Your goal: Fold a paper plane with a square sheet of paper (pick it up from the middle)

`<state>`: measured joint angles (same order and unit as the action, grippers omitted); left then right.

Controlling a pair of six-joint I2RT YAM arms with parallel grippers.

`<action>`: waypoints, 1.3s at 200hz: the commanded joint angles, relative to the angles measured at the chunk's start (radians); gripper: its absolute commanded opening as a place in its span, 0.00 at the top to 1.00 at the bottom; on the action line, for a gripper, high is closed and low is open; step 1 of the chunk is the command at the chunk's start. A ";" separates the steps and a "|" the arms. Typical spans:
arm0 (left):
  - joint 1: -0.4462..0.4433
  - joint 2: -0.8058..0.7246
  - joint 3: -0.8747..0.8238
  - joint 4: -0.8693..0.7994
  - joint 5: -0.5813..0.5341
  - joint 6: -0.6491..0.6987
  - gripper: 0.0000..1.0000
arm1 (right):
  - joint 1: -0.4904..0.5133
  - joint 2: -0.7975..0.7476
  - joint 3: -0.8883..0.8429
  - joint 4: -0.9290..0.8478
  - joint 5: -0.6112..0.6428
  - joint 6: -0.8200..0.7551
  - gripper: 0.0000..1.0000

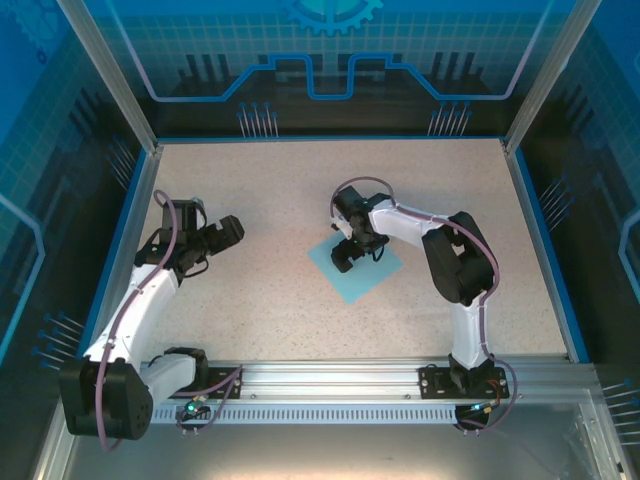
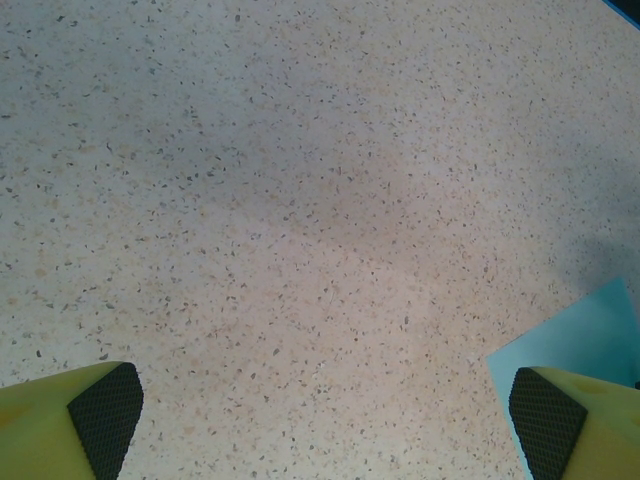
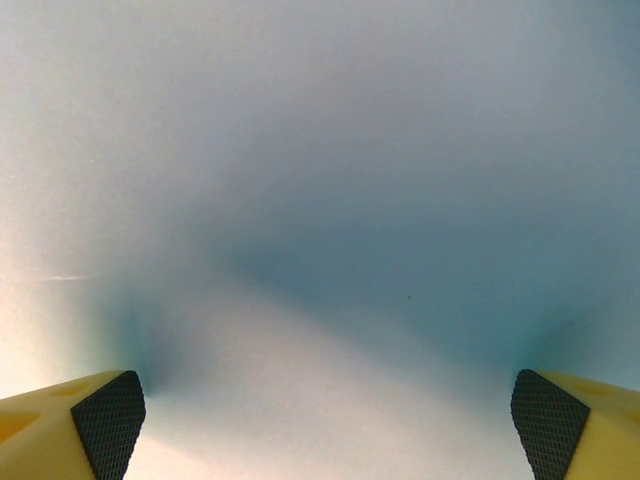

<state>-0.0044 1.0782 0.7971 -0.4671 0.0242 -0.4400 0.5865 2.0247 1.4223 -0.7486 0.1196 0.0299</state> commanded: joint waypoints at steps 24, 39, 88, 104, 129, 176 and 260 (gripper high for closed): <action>0.008 0.013 0.033 -0.013 0.023 -0.003 0.01 | 0.016 0.046 0.022 -0.021 -0.011 0.026 0.02; 0.007 0.017 0.034 -0.013 0.025 -0.006 0.01 | 0.016 0.073 0.021 -0.027 0.011 0.028 0.03; 0.008 0.025 0.034 -0.009 0.033 -0.020 0.01 | 0.013 0.109 -0.002 -0.032 0.052 0.045 0.13; 0.008 0.032 0.031 -0.004 0.045 -0.025 0.02 | 0.010 0.109 -0.009 -0.028 0.050 0.049 0.18; 0.008 0.040 0.029 0.002 0.066 -0.034 0.02 | 0.001 0.109 -0.012 -0.024 0.040 0.055 0.24; 0.008 0.048 0.013 0.019 0.099 -0.054 0.02 | -0.001 0.040 -0.008 -0.007 -0.009 0.070 0.38; -0.034 0.061 -0.114 0.249 0.339 -0.225 0.02 | -0.071 -0.277 -0.187 0.353 -0.626 0.365 0.74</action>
<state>-0.0067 1.1324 0.7460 -0.3492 0.2333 -0.5732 0.5610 1.8294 1.3006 -0.5816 -0.2310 0.2363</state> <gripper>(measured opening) 0.985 0.260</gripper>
